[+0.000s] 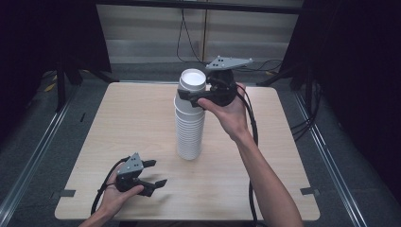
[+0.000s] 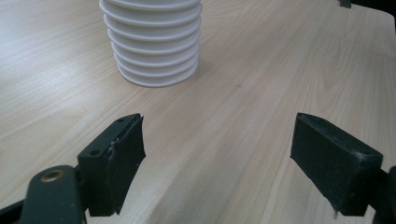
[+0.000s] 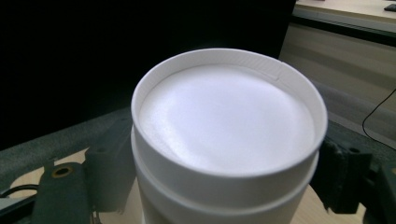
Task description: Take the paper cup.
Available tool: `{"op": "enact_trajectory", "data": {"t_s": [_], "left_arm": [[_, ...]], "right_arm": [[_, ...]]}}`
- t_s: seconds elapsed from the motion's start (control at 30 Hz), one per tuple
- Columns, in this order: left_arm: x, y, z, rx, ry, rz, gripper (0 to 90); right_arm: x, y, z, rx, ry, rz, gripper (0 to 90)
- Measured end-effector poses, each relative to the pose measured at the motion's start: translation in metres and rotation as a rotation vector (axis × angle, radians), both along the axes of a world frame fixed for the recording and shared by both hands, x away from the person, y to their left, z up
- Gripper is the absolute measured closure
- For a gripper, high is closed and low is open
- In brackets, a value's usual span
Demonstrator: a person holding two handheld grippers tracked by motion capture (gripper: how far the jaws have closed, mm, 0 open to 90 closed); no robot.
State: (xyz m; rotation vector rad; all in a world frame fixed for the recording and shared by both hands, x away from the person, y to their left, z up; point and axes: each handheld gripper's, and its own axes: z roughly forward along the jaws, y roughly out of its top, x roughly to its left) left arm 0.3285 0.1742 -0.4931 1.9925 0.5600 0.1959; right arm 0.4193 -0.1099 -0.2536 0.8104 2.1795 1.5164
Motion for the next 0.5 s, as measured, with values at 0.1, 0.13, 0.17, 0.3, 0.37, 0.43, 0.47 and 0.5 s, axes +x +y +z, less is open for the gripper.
{"op": "enact_trajectory", "data": {"t_s": [0.1, 0.13, 0.17, 0.3, 0.37, 0.43, 0.47, 0.5], "left_arm": [[0.0001, -0.0005, -0.0004, -0.003, 0.000, 0.001, 17.3], [0.0000, -0.0006, -0.0004, -0.003, 0.001, 0.002, 17.3], [0.0000, -0.0007, -0.0004, -0.003, 0.000, 0.001, 17.4], [0.0004, -0.0007, -0.0006, 0.001, -0.002, -0.001, 17.3], [0.0002, -0.0007, -0.0006, -0.002, 0.000, 0.001, 17.3], [0.0003, -0.0006, -0.0006, 0.002, 0.000, 0.002, 17.3], [0.0004, -0.0007, -0.0007, 0.001, 0.000, 0.000, 17.3], [0.0004, -0.0008, -0.0008, 0.000, 0.000, -0.001, 17.3]], "right_arm": [[-0.0007, -0.0020, 0.0020, 0.016, -0.010, -0.004, 20.5], [-0.0013, -0.0022, 0.0026, 0.024, -0.014, -0.008, 20.6], [-0.0020, -0.0028, 0.0032, 0.031, -0.022, -0.005, 20.6], [-0.0032, -0.0037, 0.0052, 0.055, -0.034, -0.003, 20.7], [-0.0035, -0.0039, 0.0059, 0.061, -0.034, -0.002, 20.6], [-0.0040, -0.0041, 0.0075, 0.067, -0.038, 0.000, 20.6], [-0.0042, -0.0040, 0.0086, 0.070, -0.040, 0.002, 20.6], [-0.0046, -0.0039, 0.0094, 0.071, -0.042, 0.002, 20.6]]}}
